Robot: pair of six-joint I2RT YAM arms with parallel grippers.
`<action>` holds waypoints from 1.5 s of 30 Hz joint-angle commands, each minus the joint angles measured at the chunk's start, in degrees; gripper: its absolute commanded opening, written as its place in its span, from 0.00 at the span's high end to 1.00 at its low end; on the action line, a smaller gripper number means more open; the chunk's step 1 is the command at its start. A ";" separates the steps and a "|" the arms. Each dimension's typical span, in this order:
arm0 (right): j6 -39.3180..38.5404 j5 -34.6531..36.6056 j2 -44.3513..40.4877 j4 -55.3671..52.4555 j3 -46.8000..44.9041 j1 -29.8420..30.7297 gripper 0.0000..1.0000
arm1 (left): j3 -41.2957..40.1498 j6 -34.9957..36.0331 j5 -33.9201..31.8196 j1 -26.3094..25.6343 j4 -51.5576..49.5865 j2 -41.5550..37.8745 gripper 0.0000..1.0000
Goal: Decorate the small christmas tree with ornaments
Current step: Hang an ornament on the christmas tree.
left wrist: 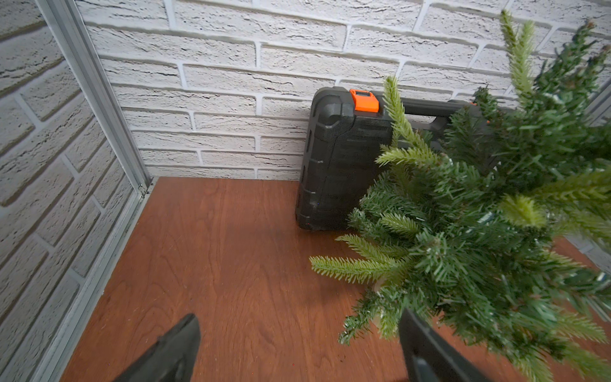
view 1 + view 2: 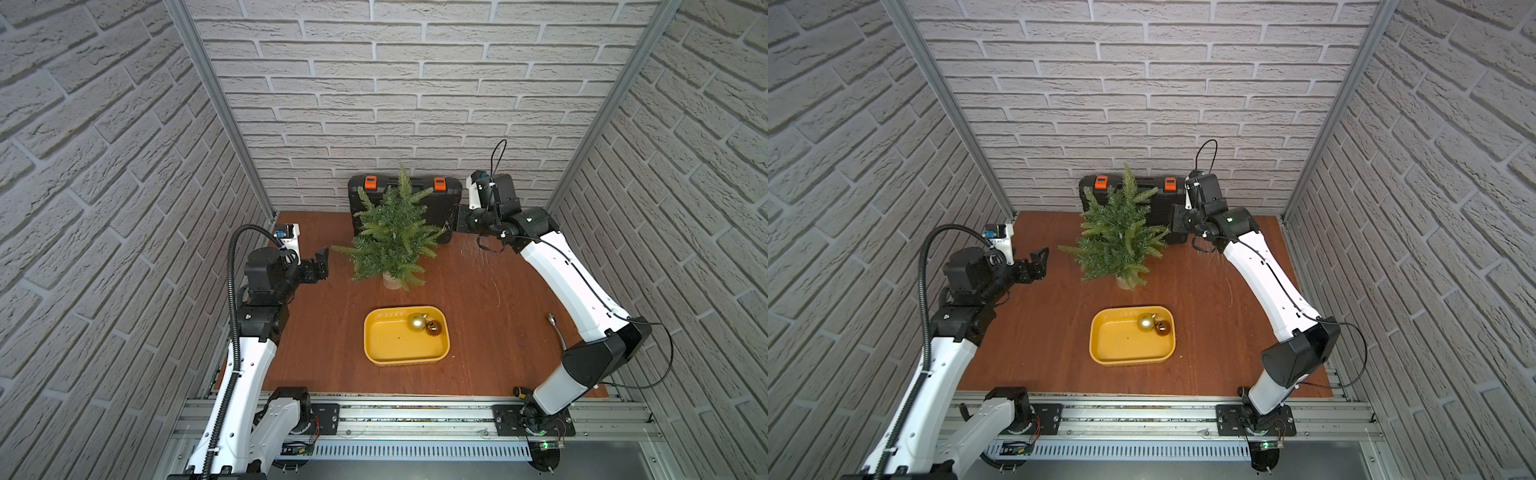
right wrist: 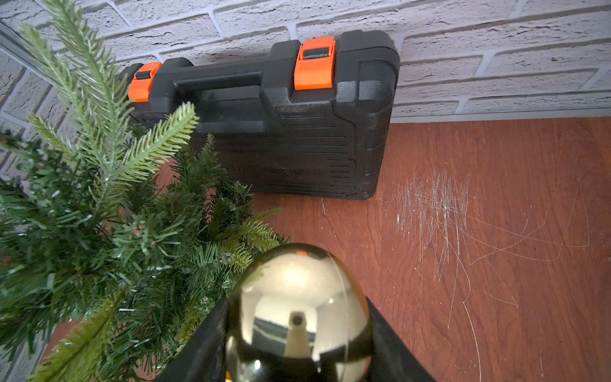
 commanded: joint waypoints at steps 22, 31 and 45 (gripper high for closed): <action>0.69 -3.08 4.71 2.91 2.36 -2.03 0.46 | -0.74 -0.32 0.72 0.38 3.23 -0.65 0.06; 0.62 -1.69 3.61 1.55 0.55 -2.13 0.47 | -0.72 -0.32 0.70 0.36 3.07 -0.56 0.06; 2.74 -0.65 -3.26 2.56 -7.54 -2.20 0.44 | -0.91 -0.42 0.26 0.33 3.26 -1.31 0.06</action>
